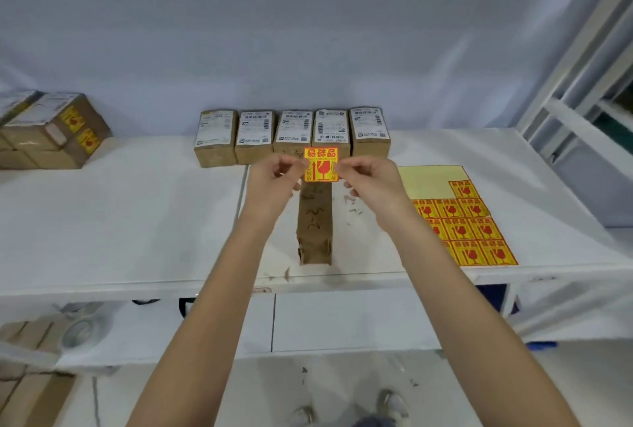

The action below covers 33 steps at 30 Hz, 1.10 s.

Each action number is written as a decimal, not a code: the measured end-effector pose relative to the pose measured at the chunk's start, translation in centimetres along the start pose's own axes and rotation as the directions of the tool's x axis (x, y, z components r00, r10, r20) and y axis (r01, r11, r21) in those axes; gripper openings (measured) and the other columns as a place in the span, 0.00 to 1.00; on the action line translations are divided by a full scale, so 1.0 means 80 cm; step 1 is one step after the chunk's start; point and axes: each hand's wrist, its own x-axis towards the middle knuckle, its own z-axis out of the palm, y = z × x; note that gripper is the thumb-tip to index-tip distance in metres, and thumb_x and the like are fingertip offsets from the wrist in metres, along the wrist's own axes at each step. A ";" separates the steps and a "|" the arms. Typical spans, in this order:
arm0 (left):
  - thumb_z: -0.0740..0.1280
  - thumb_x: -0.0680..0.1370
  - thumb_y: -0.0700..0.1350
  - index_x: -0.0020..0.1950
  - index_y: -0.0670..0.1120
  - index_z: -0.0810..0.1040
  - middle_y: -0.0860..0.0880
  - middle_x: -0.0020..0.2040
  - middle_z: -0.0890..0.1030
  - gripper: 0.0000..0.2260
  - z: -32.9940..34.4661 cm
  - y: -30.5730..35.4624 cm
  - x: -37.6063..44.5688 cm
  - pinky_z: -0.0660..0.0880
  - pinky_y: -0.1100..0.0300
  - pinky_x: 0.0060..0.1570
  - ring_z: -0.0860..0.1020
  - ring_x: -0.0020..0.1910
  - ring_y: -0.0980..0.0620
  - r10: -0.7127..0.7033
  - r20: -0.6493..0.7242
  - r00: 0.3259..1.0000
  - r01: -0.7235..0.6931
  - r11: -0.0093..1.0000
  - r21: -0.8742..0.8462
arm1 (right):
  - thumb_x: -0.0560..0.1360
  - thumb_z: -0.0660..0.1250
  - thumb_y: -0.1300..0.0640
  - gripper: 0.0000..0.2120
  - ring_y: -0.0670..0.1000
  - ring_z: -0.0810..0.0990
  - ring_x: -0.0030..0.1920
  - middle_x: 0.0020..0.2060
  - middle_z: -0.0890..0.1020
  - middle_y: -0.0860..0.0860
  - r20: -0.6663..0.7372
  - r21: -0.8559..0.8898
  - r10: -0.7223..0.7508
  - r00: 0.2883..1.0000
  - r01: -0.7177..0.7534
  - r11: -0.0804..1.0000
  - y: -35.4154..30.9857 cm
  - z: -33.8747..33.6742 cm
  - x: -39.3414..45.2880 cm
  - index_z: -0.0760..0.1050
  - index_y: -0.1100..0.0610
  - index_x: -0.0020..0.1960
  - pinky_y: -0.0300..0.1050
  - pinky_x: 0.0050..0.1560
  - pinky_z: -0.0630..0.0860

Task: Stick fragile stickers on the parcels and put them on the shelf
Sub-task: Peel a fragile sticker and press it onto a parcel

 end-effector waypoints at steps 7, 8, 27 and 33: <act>0.68 0.77 0.43 0.45 0.42 0.78 0.50 0.36 0.78 0.05 -0.015 -0.033 0.002 0.70 0.72 0.30 0.74 0.32 0.57 -0.098 0.090 0.991 0.096 0.995 0.035 | 0.73 0.71 0.60 0.01 0.45 0.74 0.33 0.36 0.80 0.51 -0.074 -0.068 0.139 0.988 -0.144 0.987 0.019 0.023 -0.013 0.81 0.56 0.44 0.32 0.31 0.71; 0.68 0.77 0.43 0.45 0.42 0.78 0.50 0.36 0.78 0.05 -0.015 -0.037 0.001 0.70 0.70 0.32 0.74 0.33 0.57 -0.110 0.098 0.989 0.106 0.993 0.042 | 0.73 0.71 0.60 0.02 0.44 0.74 0.33 0.36 0.80 0.51 -0.079 -0.079 0.156 0.985 -0.163 0.984 0.022 0.025 -0.013 0.81 0.57 0.46 0.32 0.30 0.71; 0.69 0.76 0.47 0.49 0.42 0.82 0.52 0.42 0.79 0.09 0.002 -0.075 0.018 0.67 0.72 0.38 0.74 0.39 0.60 -0.162 0.036 0.986 0.155 0.975 0.162 | 0.70 0.74 0.61 0.11 0.50 0.78 0.34 0.38 0.81 0.56 -0.181 -0.123 0.209 0.961 -0.233 0.965 0.049 0.032 0.008 0.74 0.61 0.48 0.44 0.41 0.79; 0.69 0.76 0.46 0.50 0.41 0.82 0.50 0.42 0.79 0.09 0.002 -0.083 0.019 0.67 0.73 0.38 0.74 0.39 0.60 -0.149 0.040 0.988 0.141 0.976 0.167 | 0.68 0.75 0.61 0.10 0.49 0.79 0.35 0.40 0.82 0.58 -0.169 -0.184 0.137 0.976 -0.168 0.969 0.057 0.032 0.011 0.73 0.57 0.41 0.45 0.43 0.77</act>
